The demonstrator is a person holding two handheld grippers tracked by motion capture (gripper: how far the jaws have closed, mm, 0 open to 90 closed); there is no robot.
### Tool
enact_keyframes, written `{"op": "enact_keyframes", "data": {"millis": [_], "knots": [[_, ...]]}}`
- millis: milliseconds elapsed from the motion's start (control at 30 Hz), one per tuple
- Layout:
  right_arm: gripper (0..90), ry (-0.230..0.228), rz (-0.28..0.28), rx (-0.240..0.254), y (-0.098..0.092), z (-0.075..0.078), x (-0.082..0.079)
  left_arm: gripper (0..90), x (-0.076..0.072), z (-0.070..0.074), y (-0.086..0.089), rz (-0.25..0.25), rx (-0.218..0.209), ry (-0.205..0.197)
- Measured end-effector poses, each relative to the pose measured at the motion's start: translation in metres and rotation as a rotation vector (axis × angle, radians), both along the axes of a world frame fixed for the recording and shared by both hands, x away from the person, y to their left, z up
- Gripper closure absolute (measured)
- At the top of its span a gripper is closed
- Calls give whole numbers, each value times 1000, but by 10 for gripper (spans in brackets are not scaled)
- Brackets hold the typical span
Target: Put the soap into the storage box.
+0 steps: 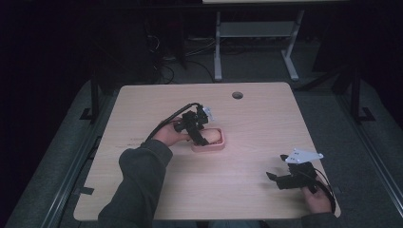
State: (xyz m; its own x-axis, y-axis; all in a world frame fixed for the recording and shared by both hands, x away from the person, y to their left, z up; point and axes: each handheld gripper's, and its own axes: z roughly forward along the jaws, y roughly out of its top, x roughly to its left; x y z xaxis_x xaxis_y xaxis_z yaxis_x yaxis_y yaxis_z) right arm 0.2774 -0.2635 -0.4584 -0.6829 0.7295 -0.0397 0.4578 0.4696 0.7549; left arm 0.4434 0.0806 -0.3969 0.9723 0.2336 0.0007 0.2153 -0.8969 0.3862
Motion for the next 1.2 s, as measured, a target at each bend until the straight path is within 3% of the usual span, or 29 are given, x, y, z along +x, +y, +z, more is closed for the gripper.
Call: {"op": "enact_keyframes", "data": {"millis": [767, 1200], "knots": [[141, 4, -27, -6, 0, -1, 2, 249, -27, 8, 27, 29, -46, -8], [141, 8, -36, -6, -1, -1, 2, 248, -39, 10, 36, 24, -32, -6]]}}
